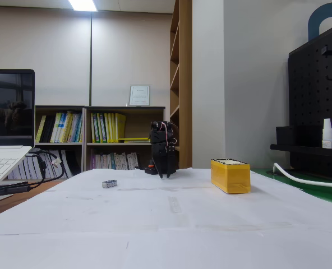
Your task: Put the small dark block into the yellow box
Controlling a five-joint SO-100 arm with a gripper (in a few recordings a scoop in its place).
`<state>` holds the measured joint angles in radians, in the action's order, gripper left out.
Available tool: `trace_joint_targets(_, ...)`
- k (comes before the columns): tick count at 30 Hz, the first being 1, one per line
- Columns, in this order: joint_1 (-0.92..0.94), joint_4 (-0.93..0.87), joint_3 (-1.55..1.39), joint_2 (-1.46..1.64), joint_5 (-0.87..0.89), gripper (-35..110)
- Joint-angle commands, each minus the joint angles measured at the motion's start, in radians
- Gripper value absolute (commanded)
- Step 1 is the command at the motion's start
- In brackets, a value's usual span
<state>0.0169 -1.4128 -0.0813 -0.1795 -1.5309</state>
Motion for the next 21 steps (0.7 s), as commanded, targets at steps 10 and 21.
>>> trace_joint_targets(10,0.006,-0.173,-0.462,0.368,0.153,5)
trace_joint_targets(21,0.147,-0.307,-1.097,0.873,0.241,10)
